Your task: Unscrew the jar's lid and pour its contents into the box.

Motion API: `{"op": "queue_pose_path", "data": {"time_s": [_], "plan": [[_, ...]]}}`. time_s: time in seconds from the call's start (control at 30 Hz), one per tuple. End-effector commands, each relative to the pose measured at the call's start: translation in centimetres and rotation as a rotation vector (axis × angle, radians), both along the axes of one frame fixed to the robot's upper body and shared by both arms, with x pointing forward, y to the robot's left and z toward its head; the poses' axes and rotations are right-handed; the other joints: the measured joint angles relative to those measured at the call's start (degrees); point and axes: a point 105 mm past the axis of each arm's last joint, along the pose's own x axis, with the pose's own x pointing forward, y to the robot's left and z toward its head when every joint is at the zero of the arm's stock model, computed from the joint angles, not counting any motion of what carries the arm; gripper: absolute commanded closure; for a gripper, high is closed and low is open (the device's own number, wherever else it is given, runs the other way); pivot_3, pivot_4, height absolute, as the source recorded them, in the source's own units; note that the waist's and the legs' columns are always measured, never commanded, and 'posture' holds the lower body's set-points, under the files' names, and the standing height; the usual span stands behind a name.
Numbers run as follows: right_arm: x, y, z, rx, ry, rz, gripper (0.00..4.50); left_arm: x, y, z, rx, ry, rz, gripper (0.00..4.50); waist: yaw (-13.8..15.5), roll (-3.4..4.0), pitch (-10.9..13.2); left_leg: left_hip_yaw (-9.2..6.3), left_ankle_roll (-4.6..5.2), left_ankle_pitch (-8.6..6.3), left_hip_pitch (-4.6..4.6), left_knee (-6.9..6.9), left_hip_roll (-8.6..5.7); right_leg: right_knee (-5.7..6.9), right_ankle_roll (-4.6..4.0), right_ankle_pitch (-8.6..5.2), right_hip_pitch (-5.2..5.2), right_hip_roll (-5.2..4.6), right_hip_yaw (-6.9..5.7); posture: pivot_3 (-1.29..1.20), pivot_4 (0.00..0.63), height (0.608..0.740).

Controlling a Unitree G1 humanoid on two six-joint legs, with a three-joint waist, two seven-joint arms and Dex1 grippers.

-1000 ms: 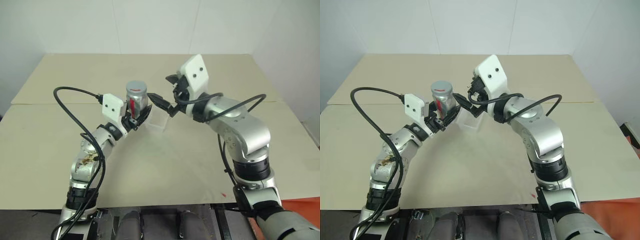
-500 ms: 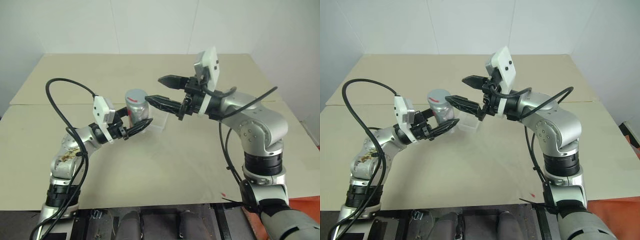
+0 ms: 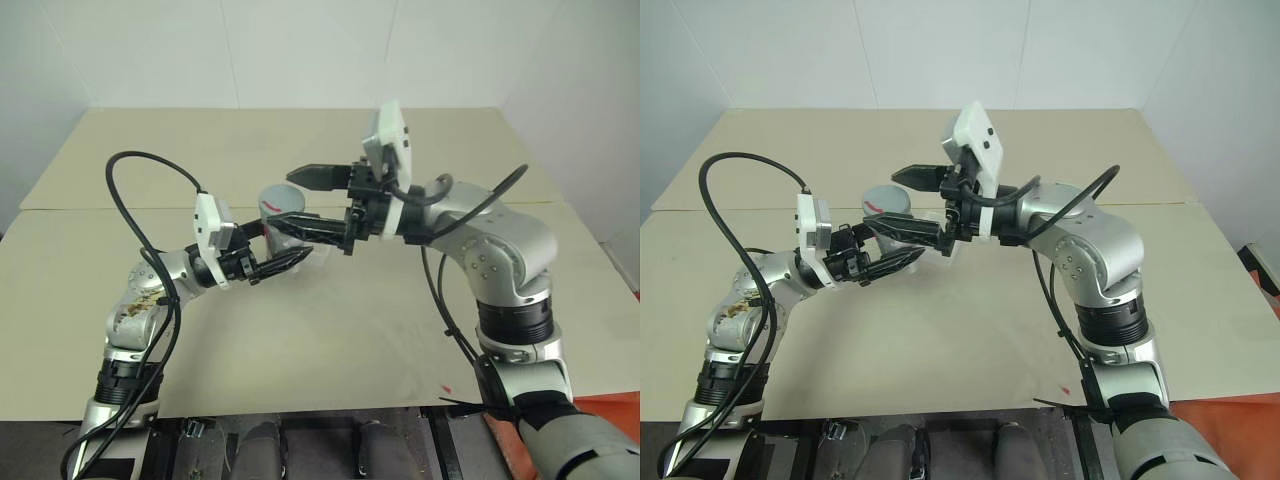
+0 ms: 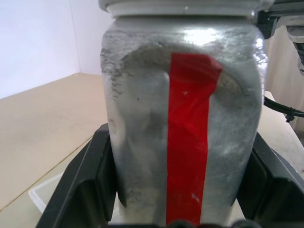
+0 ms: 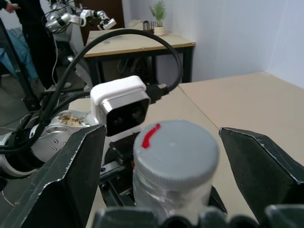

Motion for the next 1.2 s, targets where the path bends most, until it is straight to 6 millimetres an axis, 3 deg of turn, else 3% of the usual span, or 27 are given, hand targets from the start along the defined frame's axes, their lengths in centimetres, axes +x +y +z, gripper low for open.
{"op": "queue_pose_path", "data": {"time_s": [0.03, 0.43, 0.53, 0.63, 0.87, 1.2], "plan": [[-0.1, 0.3, 1.1, 0.024, -0.055, 0.006, 0.08, -0.5, -0.2, 1.1, -0.004, -0.061, -0.018, 1.64, 0.0, 0.0, 0.0, 0.0, 0.0, 0.0, 0.0, 0.0, 0.0, 0.0, 0.0, 0.0, 0.0, 0.0, 0.0, 0.0, 0.15, 0.74], [0.6, 0.8, 1.0, 0.034, -0.042, -0.014, 0.08, -0.8, -0.2, 1.0, 0.004, -0.058, -0.021, 1.64, 0.0, 0.0, 0.0, 0.01, 0.0, 0.0, -0.01, 0.0, 0.0, -0.01, 0.0, 0.0, 0.0, 0.0, 0.0, 0.0, 0.15, 0.74], [0.7, 0.8, 1.1, 0.042, -0.04, -0.025, 0.65, -0.8, -0.2, 1.0, 0.008, -0.057, -0.021, 1.64, 0.0, 0.0, 0.0, 0.0, 0.0, 0.0, -0.01, 0.0, 0.0, -0.01, 0.0, 0.0, 0.0, 0.0, -0.01, 0.0, 0.15, 0.74], [1.0, 0.7, 1.1, 0.046, -0.036, -0.046, 1.7, -0.8, -0.1, 0.9, 0.01, -0.054, -0.019, 1.64, 0.0, 0.0, 0.0, 0.0, 0.0, 0.0, -0.01, 0.0, 0.0, -0.01, 0.0, 0.0, 0.0, 0.0, 0.0, 0.0, 0.15, 0.74], [1.2, 0.5, 1.1, 0.047, -0.03, -0.062, 1.73, -0.7, -0.1, 0.5, -0.002, -0.034, -0.009, 1.64, 0.0, 0.0, 0.0, 0.0, 0.0, 0.0, -0.01, 0.0, 0.0, -0.01, 0.0, 0.0, 0.0, 0.0, 0.0, 0.0, 0.15, 0.74], [1.2, -0.3, 2.4, 0.045, -0.068, -0.058, 1.73, -1.2, 0.2, -2.7, 0.043, 0.056, -0.02, 1.64, 0.1, 0.01, 0.0, 0.02, 0.0, 0.0, -0.01, 0.0, 0.0, -0.01, 0.0, 0.0, -0.01, -0.01, 0.0, 0.0, 0.15, 0.74]]}}
